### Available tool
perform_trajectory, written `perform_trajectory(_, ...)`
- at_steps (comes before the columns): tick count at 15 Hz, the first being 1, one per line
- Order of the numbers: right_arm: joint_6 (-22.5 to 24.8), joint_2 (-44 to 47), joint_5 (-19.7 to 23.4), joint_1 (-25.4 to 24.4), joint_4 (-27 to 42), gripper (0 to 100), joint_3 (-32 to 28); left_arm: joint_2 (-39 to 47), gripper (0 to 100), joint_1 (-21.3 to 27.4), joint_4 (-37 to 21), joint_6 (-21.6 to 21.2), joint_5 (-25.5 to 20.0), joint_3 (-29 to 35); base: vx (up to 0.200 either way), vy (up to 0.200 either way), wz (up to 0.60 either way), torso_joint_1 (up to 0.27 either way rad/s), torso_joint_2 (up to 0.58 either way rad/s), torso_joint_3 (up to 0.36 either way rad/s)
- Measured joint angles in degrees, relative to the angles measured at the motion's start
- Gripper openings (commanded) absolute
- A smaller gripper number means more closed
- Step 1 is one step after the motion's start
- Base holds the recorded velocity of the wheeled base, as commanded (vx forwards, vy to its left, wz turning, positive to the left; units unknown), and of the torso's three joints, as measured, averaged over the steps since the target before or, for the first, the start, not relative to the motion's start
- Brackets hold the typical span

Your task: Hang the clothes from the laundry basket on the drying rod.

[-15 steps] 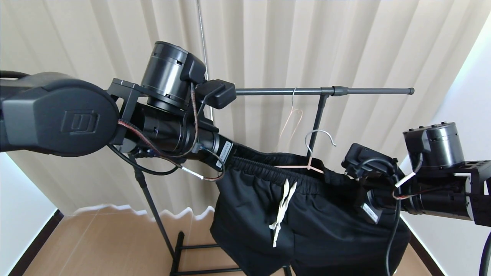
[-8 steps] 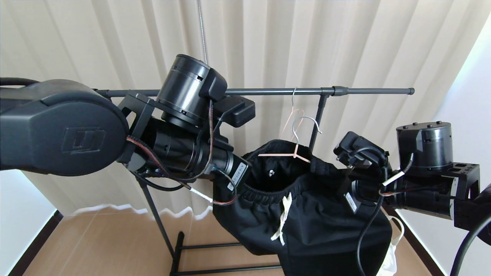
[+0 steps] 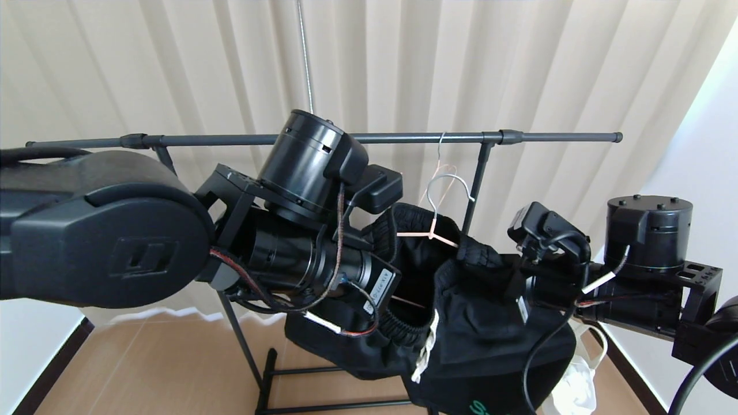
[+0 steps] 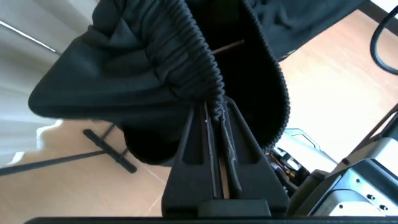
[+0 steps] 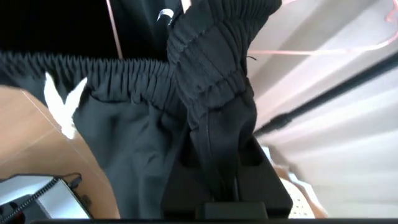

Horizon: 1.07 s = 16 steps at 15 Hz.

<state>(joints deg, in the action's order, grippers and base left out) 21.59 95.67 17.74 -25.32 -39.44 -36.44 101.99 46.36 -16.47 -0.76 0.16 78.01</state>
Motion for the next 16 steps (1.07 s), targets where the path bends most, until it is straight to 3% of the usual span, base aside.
perform_trajectory(6, -0.9, 0.0, 6.0, 0.0, -4.9, 0, 3.0, 0.9, 0, 0.3, 3.1, 1.2, 0.1, -3.4, 0.000, 0.000, 0.00, 0.000, 0.00, 0.000)
perform_trajectory(9, -2.2, 0.0, 6.5, 0.0, -6.7, 0, 3.7, 1.2, 0, 0.7, 6.4, 1.1, 0.2, -5.2, 0.000, 0.000, 0.00, 0.000, 0.00, 0.000)
perform_trajectory(16, -3.8, -0.4, 9.0, 0.0, -12.0, 0, 5.7, 2.5, 0, 0.9, 7.2, 1.2, 0.4, -5.9, 0.000, 0.000, 0.00, 0.000, 0.00, 0.000)
